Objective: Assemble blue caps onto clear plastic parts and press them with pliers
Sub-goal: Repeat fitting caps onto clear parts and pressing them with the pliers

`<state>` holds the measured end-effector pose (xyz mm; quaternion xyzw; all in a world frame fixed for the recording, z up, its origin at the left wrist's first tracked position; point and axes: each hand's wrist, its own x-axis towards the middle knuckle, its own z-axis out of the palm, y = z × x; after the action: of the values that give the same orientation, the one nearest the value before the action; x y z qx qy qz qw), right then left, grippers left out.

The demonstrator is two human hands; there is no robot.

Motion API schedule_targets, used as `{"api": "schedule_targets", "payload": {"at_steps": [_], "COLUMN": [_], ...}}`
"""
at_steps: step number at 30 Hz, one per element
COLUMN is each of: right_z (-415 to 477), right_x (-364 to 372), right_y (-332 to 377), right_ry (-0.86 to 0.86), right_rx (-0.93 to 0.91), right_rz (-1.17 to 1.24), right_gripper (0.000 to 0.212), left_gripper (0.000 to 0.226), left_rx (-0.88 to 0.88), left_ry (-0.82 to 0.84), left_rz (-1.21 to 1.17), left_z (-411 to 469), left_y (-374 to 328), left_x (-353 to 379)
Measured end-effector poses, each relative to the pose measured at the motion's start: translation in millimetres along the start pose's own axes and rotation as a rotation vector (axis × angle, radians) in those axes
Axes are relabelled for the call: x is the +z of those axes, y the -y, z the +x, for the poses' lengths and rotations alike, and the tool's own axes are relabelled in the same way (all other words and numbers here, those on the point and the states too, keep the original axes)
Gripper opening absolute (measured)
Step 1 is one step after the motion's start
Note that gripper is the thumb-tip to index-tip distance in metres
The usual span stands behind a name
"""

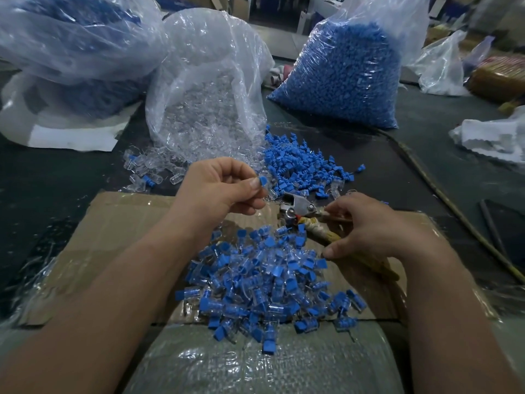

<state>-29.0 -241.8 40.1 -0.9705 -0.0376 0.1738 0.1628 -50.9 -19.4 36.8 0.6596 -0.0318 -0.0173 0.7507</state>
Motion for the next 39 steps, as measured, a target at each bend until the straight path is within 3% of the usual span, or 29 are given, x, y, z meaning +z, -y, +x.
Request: {"api": "schedule_targets", "payload": {"at_steps": [6, 14, 22, 39], "right_z": [0, 5, 3, -4], "right_x": [-1, 7, 12, 23], "right_y": [2, 10, 19, 38], "right_ry": [-0.061, -0.199, -0.517, -0.323], "right_rx": [-0.013, -0.016, -0.246, -0.344], "right_rz": [0.024, -0.120, 0.107, 0.155], "right_gripper": [0.053, 0.014, 0.025, 0.025], "left_gripper": [0.012, 0.012, 0.012, 0.019], "left_rx": [0.002, 0.012, 0.083, 0.184], "left_ry": [-0.009, -0.010, -0.057, -0.114], "left_rz": [0.003, -0.001, -0.004, 0.056], "left_z": [1, 2, 2, 0], "left_y": [1, 3, 4, 3], "left_x": [-1, -2, -2, 4]}}
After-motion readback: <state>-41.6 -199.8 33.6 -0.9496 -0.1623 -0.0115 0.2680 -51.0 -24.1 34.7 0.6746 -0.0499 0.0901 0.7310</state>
